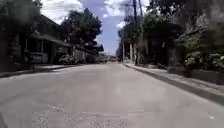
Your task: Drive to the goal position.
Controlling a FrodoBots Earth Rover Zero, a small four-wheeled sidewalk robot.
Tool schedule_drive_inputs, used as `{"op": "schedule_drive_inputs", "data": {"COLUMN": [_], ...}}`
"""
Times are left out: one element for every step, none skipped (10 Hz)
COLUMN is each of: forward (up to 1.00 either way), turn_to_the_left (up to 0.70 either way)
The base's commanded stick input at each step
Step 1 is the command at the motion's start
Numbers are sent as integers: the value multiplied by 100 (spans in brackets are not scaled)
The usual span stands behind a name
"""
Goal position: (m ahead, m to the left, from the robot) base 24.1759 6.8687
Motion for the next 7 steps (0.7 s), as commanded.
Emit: {"op": "schedule_drive_inputs", "data": {"forward": [100, 100, 100, 100, 100, 100, 100], "turn_to_the_left": [-1, 0, 0, 0, 0, 0, 0]}}
